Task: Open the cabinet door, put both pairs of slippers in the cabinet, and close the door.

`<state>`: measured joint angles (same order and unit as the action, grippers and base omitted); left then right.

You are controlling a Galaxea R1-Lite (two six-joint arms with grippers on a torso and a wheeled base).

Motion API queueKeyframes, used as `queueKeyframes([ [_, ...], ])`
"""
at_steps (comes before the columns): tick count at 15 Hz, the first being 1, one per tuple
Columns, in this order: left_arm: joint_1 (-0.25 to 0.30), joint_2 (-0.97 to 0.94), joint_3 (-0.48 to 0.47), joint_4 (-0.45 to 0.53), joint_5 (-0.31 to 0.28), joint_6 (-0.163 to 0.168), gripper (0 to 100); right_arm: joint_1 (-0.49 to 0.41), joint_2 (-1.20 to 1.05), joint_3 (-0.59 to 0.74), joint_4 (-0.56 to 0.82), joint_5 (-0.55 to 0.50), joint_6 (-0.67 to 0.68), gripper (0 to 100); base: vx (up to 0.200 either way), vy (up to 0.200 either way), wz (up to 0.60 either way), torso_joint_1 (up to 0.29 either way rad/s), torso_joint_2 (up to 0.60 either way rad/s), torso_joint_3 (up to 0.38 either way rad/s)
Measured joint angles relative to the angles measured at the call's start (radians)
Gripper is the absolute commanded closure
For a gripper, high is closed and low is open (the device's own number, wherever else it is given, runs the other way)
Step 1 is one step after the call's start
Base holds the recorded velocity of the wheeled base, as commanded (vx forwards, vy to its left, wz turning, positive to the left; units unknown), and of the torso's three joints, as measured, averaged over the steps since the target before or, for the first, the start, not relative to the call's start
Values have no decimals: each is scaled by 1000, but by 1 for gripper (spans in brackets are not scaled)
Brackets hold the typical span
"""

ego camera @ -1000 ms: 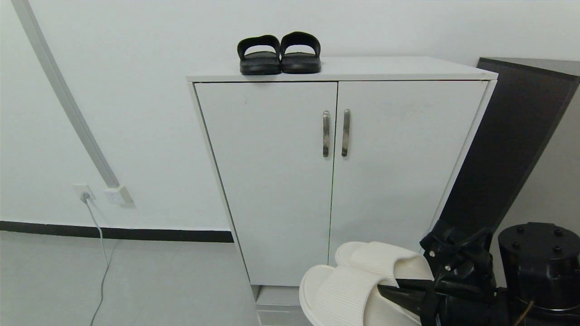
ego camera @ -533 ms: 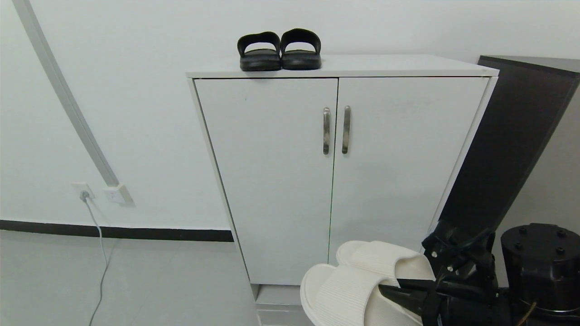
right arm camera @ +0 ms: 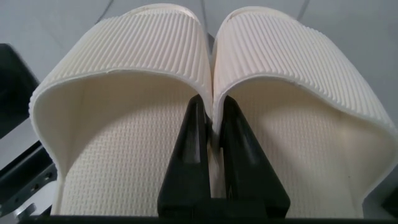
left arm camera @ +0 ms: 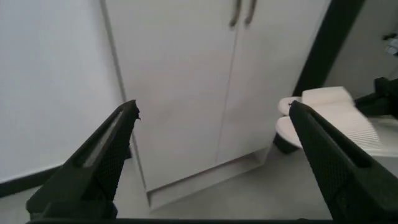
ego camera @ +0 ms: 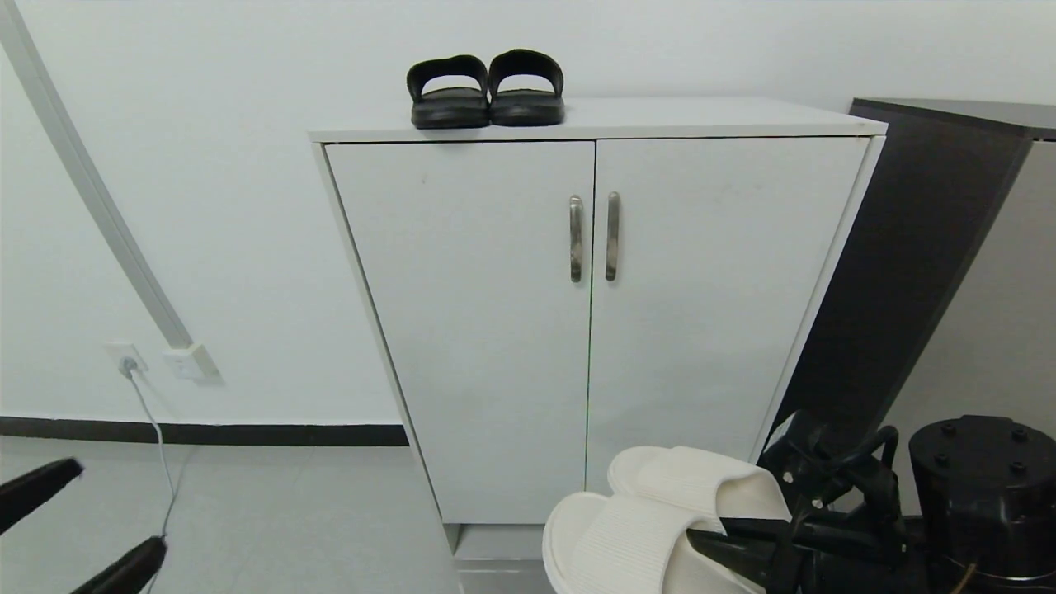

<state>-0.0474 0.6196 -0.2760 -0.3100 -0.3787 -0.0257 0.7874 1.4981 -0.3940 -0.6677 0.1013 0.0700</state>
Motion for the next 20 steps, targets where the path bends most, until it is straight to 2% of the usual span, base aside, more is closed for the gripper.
queueKeyframes([
  [1, -21, 94, -8, -89, -29, -1, 0, -2, 0, 0, 0, -1, 0, 100, 0, 0, 0, 0, 0, 0],
  [3, -117, 239, -32, -196, -57, -4, 0, 0, 0, 3, 0, 1, 0, 100, 0, 0, 0, 0, 0, 0],
  [6, -290, 398, -119, -233, -66, -5, 0, -1, 4, 4, -1, 2, 0, 100, 0, 0, 0, 0, 0, 0],
  [9, -393, 540, -232, -239, -65, -7, 0, 2, 11, 6, -23, 3, 1, 100, 0, 0, 0, 0, 0, 0],
  [11, -448, 624, -312, -241, -66, -15, 0, 2, 12, 7, -25, 3, 1, 100, 0, 0, 0, 0, 0, 0],
  [12, -474, 658, -352, -241, -65, -39, 0, 2, 11, 7, -27, 3, 1, 100, 0, 0, 0, 0, 0, 0],
  [14, -526, 718, -435, -244, -68, -123, 0, 6, 7, 7, -26, 2, 1, 100, 0, 0, 0, 0, 0, 0],
  [15, -542, 747, -473, -244, -69, -135, 0, 7, 5, 7, -26, 2, 1, 100, 0, 0, 0, 0, 0, 0],
  [20, -602, 911, -676, -242, -70, -140, 0, 8, 6, 7, -26, 2, 2, 100, 0, 0, 0, 0, 0, 0],
])
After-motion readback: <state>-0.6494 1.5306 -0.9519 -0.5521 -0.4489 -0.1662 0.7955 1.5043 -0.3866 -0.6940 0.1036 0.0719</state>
